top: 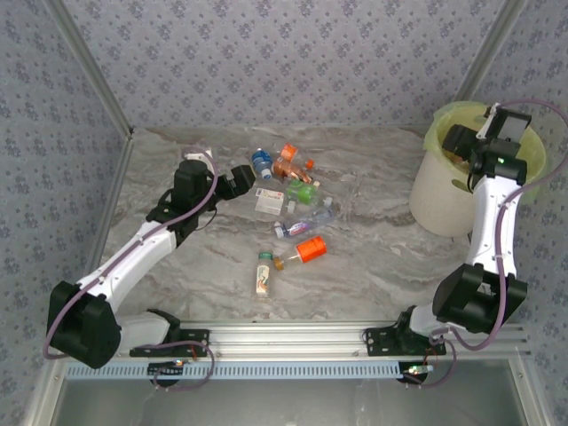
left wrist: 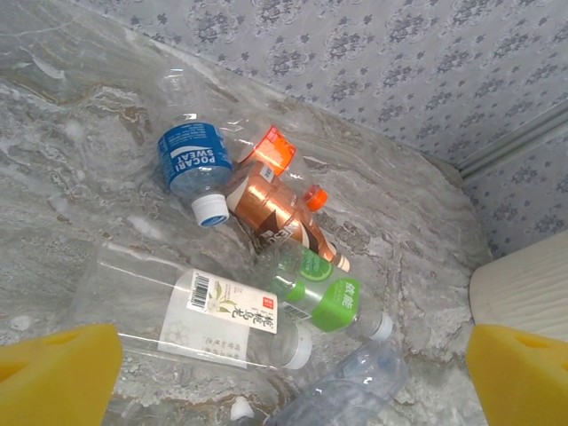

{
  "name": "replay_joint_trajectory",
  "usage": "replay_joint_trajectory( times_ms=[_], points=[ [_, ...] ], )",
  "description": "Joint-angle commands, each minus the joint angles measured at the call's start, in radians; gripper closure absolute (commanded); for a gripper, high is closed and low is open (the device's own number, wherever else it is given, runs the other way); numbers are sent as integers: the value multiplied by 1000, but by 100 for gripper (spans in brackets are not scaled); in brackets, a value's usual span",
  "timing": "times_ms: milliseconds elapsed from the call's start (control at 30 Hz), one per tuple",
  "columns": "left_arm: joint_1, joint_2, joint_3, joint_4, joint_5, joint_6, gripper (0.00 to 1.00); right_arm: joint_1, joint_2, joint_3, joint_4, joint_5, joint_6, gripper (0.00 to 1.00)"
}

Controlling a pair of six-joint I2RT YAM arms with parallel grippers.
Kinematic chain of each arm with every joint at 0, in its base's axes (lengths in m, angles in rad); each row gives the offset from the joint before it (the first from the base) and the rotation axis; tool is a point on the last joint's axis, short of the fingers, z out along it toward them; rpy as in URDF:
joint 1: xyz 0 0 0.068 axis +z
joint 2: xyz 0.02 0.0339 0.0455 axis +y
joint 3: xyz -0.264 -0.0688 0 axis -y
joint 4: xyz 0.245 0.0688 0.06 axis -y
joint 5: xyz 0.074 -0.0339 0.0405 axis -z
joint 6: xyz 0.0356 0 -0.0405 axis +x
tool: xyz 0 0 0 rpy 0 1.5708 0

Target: Put the plastic bottles in the bin

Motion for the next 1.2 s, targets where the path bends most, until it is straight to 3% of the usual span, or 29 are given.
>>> replay_joint_trajectory(
  times_ms=[0,333,667,867,1033,1167],
  points=[
    [7,-18,-5,-36,-20,-12,1,-5,-30,50,-21,19,2,12],
    [6,-18,-29,-89,-21,-39,1,45,-174,-25,15,2,31,5],
    [-35,-65,-79,-229,-80,-87,0,280,-304,-143,94,-15,104,0],
    [-126,-131,-95,-395,-160,-112,1,438,-344,-221,149,42,133,0],
    [-271,-181,-124,-509,-266,-125,0,527,-358,-286,188,88,163,0],
    [-403,-215,-160,-540,-290,-153,1,557,-369,-364,233,128,213,0]
  ],
)
